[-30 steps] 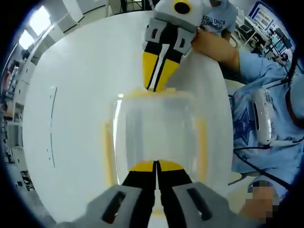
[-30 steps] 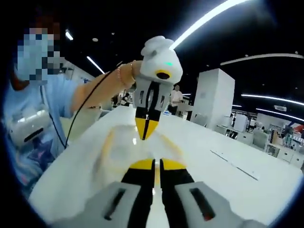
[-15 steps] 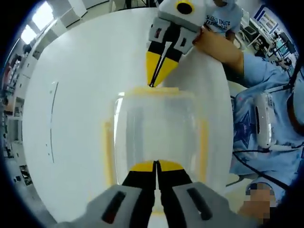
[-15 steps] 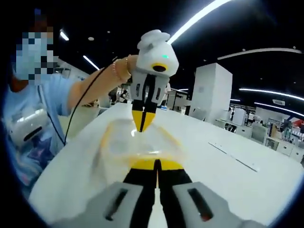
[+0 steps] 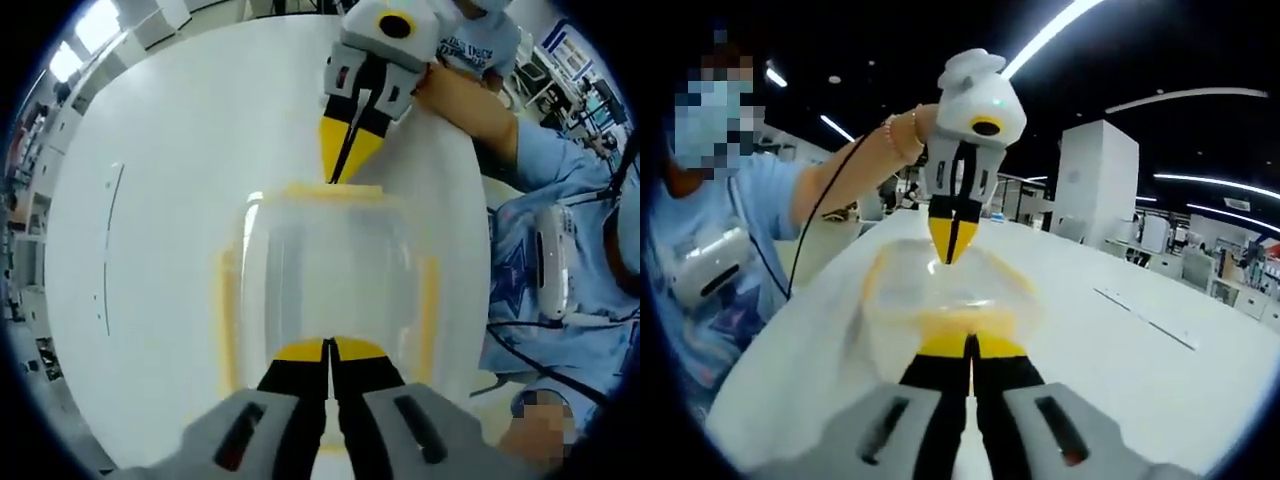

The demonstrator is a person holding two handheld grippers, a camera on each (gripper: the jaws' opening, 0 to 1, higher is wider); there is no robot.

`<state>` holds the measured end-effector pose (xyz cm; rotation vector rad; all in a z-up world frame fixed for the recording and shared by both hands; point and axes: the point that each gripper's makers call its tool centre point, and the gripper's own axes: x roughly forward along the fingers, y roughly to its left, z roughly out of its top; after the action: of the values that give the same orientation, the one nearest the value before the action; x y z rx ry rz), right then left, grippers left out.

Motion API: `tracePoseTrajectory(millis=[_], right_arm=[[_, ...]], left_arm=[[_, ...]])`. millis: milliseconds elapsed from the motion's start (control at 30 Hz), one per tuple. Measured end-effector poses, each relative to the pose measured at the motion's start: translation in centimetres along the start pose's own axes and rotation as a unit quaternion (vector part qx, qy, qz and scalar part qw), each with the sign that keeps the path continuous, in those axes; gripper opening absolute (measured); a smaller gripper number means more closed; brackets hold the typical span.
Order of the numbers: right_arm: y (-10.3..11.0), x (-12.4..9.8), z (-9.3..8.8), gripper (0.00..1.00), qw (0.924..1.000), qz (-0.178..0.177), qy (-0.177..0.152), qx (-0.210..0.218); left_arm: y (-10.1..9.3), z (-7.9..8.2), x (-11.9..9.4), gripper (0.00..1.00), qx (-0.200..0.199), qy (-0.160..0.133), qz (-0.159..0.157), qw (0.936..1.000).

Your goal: Snap each plastic latch of the storage box into its locked position after aligning the lid with the box until every specified latch is closed and the lid sits flush.

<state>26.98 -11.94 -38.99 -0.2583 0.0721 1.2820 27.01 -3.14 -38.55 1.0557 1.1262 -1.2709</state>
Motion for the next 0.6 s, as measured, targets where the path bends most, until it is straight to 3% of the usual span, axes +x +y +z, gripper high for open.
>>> tracePoseTrajectory(millis=[600], right_arm=[[0.18,0.21,0.04,0.00,0.9994,0.013,-0.013,0.031]], left_arm=[[0.30,-0.11,-0.20,0.01,0.009,0.033,0.000,0.9994]])
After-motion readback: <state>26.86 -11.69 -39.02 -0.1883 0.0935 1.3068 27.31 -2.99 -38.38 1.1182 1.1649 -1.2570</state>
